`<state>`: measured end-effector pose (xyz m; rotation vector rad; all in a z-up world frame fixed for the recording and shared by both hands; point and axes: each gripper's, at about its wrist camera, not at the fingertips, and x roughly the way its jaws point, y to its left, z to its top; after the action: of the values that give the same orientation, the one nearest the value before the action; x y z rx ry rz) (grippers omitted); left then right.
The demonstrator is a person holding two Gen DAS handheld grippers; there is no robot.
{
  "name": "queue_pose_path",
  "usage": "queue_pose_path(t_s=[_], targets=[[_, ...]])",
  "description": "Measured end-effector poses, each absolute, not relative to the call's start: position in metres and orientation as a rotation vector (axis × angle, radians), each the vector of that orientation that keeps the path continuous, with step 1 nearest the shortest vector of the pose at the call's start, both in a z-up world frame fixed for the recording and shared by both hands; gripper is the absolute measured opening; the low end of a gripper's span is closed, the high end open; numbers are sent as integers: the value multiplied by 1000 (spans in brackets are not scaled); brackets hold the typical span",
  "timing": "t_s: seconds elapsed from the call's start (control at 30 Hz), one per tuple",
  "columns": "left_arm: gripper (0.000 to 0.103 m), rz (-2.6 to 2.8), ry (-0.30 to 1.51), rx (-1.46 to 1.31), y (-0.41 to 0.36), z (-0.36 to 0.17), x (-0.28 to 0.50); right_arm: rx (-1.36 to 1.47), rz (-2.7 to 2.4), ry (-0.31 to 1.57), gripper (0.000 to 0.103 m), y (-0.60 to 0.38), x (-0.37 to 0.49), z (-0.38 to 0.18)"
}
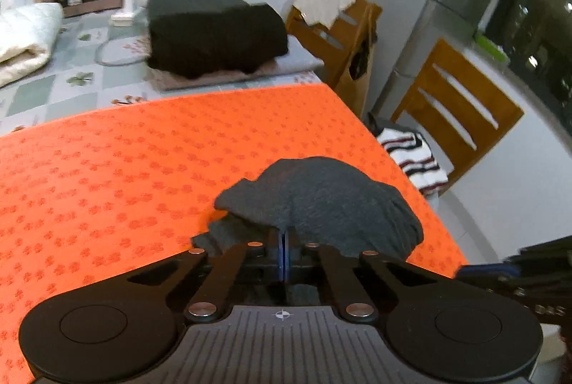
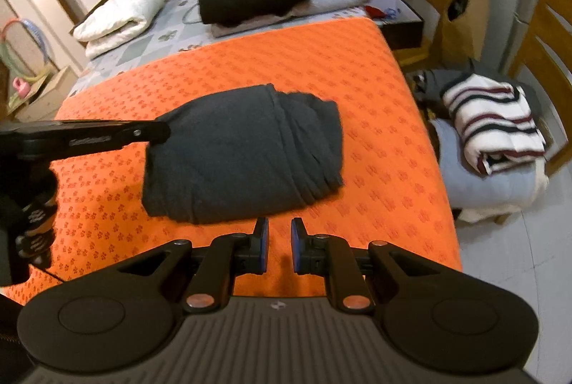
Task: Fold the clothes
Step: 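Grasp the garment edge with the left tool while the right tool grasps another edge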
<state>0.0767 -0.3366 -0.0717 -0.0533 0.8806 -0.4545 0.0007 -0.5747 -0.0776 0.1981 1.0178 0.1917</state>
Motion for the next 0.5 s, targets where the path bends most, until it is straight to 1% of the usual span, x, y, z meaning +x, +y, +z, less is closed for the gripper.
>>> queue_pose_path(t_s=[0.33, 0.5], targets=[[3, -216, 734, -156, -237, -8, 58, 126, 321, 990, 16, -526, 35, -61], [3, -63, 723, -173, -175, 1, 48, 91, 393, 984, 16, -495, 49, -55]])
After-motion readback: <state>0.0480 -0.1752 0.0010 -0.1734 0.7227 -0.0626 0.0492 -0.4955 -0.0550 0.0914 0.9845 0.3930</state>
